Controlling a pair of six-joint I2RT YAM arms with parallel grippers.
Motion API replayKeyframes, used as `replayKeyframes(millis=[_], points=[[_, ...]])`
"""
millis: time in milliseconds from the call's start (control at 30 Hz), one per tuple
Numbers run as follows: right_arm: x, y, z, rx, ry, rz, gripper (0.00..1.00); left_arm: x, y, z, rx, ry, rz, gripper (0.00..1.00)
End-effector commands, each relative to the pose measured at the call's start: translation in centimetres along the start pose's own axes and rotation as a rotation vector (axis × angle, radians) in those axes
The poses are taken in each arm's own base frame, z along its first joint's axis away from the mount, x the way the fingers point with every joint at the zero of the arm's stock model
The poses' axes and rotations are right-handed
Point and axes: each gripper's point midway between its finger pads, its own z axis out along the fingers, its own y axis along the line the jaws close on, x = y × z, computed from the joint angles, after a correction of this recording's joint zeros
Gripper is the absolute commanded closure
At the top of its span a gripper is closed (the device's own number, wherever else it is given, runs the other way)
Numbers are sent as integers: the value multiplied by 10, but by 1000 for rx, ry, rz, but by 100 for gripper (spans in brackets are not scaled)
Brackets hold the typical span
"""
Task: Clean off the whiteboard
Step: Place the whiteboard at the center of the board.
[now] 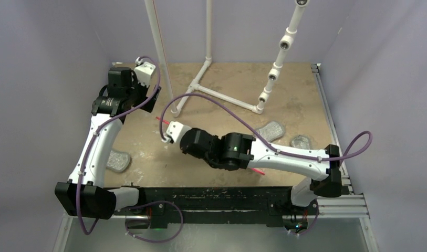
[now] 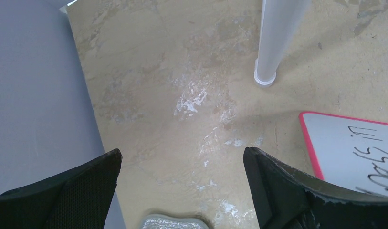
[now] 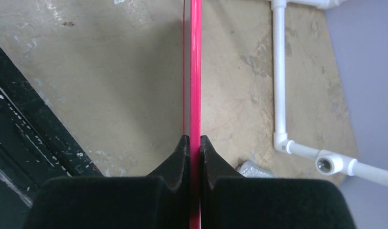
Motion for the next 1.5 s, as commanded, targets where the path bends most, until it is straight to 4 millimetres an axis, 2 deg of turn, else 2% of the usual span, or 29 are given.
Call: replayKeyframes(millis=[0, 133, 300, 400, 533, 800, 1000, 1033, 1200, 1333, 1467], points=[[-39, 3, -5, 106, -162, -34, 100, -4, 7, 3, -31, -21, -15, 1], [-40, 29, 5, 99, -183, -129, 100, -4, 6, 3, -23, -18, -12, 1], [-39, 73, 9, 81, -263, -287, 100, -1, 5, 5, -15, -10, -7, 1], [-28, 98, 11, 66, -287, -366, 100, 3, 2, 7, -7, -4, -4, 1], [1, 124, 13, 86, -313, -510, 100, 4, 0, 7, 4, -3, -2, 1], [46, 127, 24, 197, -330, -586, 100, 6, -6, 9, 39, 0, 1, 1], [66, 135, 37, 230, -365, -604, 100, 8, -12, 12, 66, 4, -11, 1], [65, 136, 37, 239, -384, -586, 100, 9, -13, 12, 72, 5, -12, 1], [77, 155, 54, 206, -379, -595, 100, 15, -20, 16, 99, 20, -9, 1], [92, 175, 72, 160, -327, -537, 100, 23, -27, 23, 126, 36, -11, 1], [110, 179, 85, 141, -283, -472, 100, 32, -29, 29, 131, 60, -2, 1]])
